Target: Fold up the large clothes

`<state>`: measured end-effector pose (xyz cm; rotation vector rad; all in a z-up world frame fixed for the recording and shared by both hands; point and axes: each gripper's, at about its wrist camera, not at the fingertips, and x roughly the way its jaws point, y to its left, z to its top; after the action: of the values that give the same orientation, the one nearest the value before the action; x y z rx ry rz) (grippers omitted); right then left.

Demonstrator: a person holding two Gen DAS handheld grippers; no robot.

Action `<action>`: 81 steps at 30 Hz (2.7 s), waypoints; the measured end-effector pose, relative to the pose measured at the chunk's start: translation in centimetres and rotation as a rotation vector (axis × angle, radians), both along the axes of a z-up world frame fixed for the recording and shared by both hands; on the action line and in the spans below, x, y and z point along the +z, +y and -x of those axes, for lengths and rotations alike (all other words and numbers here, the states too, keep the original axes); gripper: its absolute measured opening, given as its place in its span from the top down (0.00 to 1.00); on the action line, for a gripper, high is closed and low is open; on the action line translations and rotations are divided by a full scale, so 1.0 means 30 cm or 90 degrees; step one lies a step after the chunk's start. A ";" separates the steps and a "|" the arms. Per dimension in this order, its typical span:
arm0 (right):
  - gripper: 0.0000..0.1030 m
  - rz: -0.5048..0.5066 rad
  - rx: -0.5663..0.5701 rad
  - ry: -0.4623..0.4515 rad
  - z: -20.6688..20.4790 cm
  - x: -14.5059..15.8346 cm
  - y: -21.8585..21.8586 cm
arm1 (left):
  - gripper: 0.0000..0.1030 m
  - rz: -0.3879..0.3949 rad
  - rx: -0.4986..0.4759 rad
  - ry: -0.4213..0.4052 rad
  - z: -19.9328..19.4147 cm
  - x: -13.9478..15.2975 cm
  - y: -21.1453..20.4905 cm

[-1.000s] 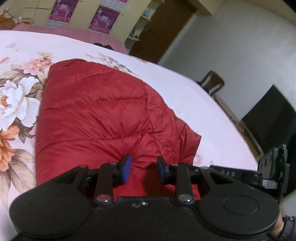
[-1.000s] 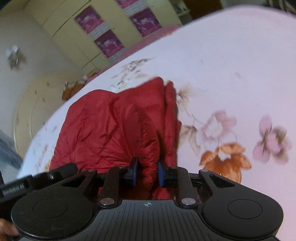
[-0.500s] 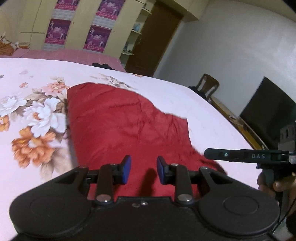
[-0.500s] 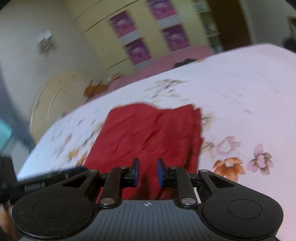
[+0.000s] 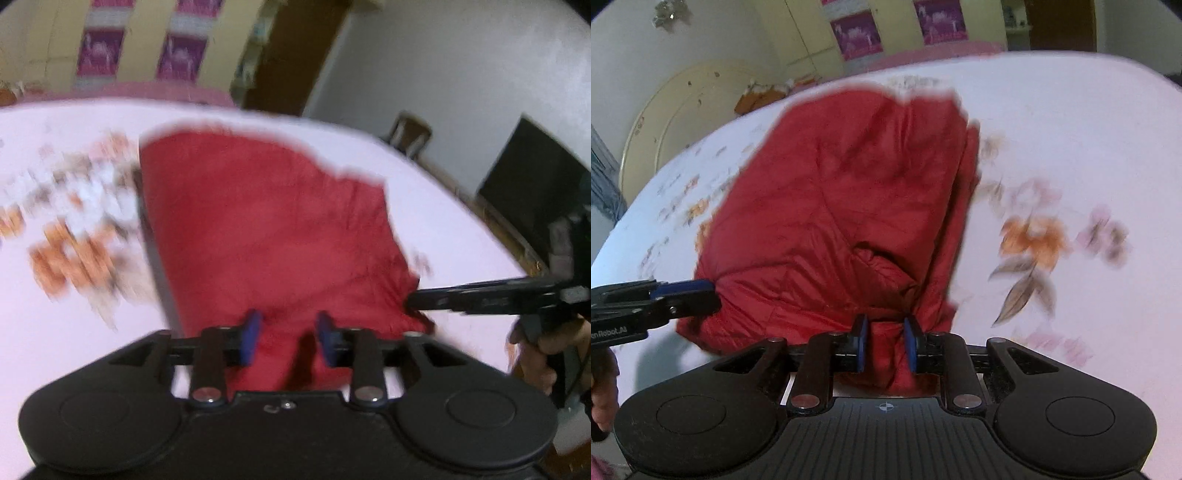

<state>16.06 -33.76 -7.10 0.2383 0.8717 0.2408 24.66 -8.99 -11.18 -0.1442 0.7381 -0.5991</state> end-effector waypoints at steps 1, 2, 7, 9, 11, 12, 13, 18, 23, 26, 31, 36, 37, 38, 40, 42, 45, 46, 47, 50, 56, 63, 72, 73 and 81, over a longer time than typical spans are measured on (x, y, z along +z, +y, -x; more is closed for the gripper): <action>0.81 0.002 -0.005 -0.037 -0.007 0.053 -0.011 | 0.62 0.007 0.005 -0.023 -0.024 0.025 0.019; 0.81 0.008 -0.009 -0.064 -0.026 0.090 -0.012 | 0.62 0.012 0.008 -0.034 -0.058 0.038 0.031; 0.81 0.029 -0.021 -0.116 -0.275 0.128 0.011 | 0.70 0.038 0.049 -0.033 -0.312 0.022 0.036; 0.81 0.039 -0.021 -0.103 -0.357 0.103 0.024 | 0.70 0.050 0.064 -0.008 -0.400 -0.006 0.021; 0.81 0.066 -0.015 -0.086 -0.414 0.070 0.038 | 0.70 0.041 0.057 0.003 -0.453 -0.028 -0.014; 0.81 0.076 -0.013 -0.072 -0.437 0.046 0.036 | 0.70 0.038 0.049 0.008 -0.478 -0.038 -0.032; 0.81 0.084 -0.014 -0.060 -0.451 0.018 0.033 | 0.70 0.033 0.042 0.013 -0.499 -0.050 -0.056; 0.81 0.078 -0.035 -0.009 -0.465 -0.130 -0.034 | 0.70 0.013 0.021 0.021 -0.536 -0.086 -0.131; 0.81 0.061 -0.046 0.008 -0.450 -0.201 -0.067 | 0.70 -0.022 0.012 0.041 -0.550 -0.122 -0.184; 0.81 0.058 -0.050 0.010 -0.450 -0.195 -0.071 | 0.70 -0.042 0.013 0.043 -0.552 -0.130 -0.203; 0.81 0.062 -0.063 -0.026 -0.408 -0.076 -0.077 | 0.66 -0.058 0.015 0.001 -0.469 -0.041 -0.184; 0.81 0.009 0.000 -0.081 -0.300 0.023 -0.020 | 0.65 -0.045 0.001 -0.032 -0.311 -0.011 -0.175; 0.81 0.023 0.020 -0.067 -0.298 0.002 0.005 | 0.65 -0.063 -0.001 -0.035 -0.300 -0.027 -0.189; 0.81 0.042 0.028 -0.049 -0.306 -0.026 0.022 | 0.64 -0.078 0.001 -0.034 -0.295 -0.046 -0.200; 0.81 0.046 0.013 -0.017 -0.321 -0.083 0.023 | 0.63 -0.083 0.009 -0.029 -0.302 -0.058 -0.206; 0.81 0.038 0.000 -0.008 -0.328 -0.085 0.014 | 0.63 -0.099 0.013 -0.033 -0.301 -0.052 -0.219; 0.81 0.054 0.003 -0.029 -0.299 -0.032 0.010 | 0.65 -0.117 0.020 -0.041 -0.270 -0.017 -0.227; 0.81 0.049 0.009 -0.046 -0.271 -0.002 0.006 | 0.65 -0.122 0.020 -0.046 -0.255 -0.007 -0.224; 0.81 0.046 0.013 -0.053 -0.247 0.008 0.002 | 0.65 -0.127 0.020 -0.047 -0.233 0.004 -0.219; 0.81 0.030 0.025 -0.066 -0.155 0.050 -0.002 | 0.65 -0.124 0.023 -0.052 -0.165 0.027 -0.197; 0.81 -0.005 0.057 -0.062 -0.025 0.052 0.050 | 0.65 -0.114 0.046 -0.045 -0.024 0.028 -0.143; 0.81 0.022 0.061 0.000 -0.010 -0.103 0.084 | 0.63 -0.148 0.051 -0.042 0.054 -0.060 -0.144; 0.80 -0.143 -0.045 -0.001 -0.090 -0.033 -0.095 | 0.12 -0.070 0.120 -0.057 -0.025 0.018 -0.053; 0.80 -0.146 -0.070 -0.002 -0.122 -0.039 -0.122 | 0.12 -0.057 0.120 -0.049 -0.053 0.019 -0.048; 0.21 -0.236 -0.133 0.006 -0.360 -0.116 -0.264 | 0.21 0.002 0.122 0.048 -0.263 -0.063 -0.059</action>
<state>26.86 -41.70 -10.58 0.6726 0.8003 0.2043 32.54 -10.75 -13.06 -0.2391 0.7868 -0.4134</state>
